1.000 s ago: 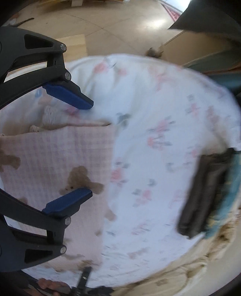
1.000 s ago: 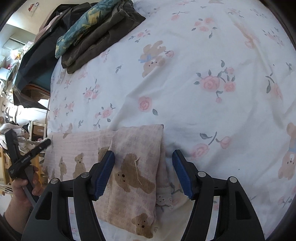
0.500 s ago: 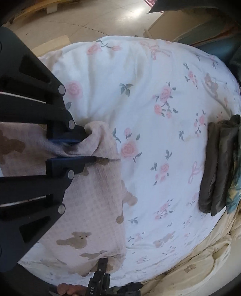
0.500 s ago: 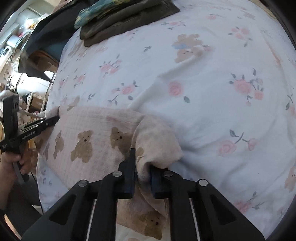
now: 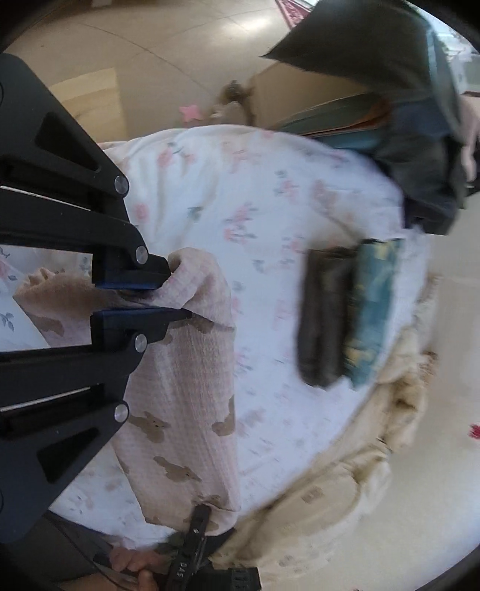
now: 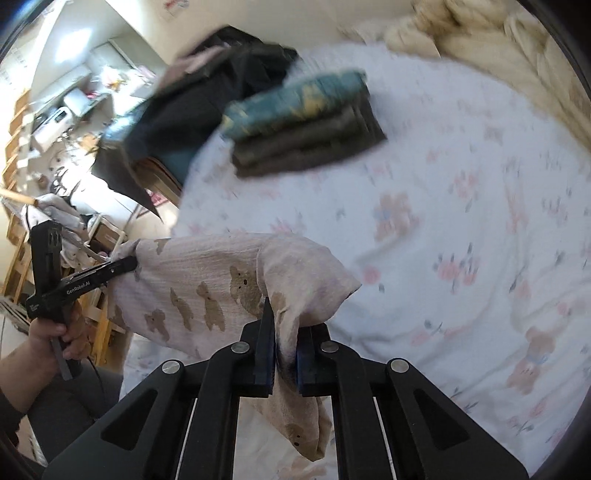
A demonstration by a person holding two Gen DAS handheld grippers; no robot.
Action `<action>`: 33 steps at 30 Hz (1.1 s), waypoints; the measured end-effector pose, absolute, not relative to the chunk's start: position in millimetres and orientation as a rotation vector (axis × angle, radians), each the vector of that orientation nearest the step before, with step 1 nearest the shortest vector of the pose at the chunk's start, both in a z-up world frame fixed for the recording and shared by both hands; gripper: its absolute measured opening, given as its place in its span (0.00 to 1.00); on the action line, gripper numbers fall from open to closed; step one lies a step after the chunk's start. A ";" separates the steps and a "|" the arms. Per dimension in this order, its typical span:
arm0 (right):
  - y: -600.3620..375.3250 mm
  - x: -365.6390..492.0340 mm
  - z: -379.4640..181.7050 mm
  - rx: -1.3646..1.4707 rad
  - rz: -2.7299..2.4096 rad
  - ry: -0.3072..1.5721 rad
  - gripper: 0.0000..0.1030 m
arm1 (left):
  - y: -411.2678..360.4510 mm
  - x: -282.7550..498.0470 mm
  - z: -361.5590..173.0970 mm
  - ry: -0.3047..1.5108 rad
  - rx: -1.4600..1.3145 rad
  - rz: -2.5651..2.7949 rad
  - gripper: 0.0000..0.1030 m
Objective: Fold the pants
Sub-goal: 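Grasp the folded bundle with both grippers and carry it onto the clothes stack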
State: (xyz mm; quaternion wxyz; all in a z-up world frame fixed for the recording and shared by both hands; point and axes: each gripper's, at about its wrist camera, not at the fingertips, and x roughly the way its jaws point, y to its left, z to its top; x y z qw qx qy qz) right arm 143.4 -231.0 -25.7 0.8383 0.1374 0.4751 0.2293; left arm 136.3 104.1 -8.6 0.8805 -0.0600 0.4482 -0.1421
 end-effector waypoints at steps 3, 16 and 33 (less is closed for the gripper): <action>-230.8 146.2 -3.3 0.275 0.501 0.951 0.06 | 103.7 141.1 15.1 0.865 -0.127 -0.316 0.05; -229.3 286.8 50.4 0.197 0.474 0.896 0.06 | 97.9 268.9 65.9 0.790 -0.072 -0.310 0.05; -195.4 579.6 -34.5 0.062 0.363 1.118 0.07 | 93.5 550.5 -23.6 0.961 0.120 -0.188 0.09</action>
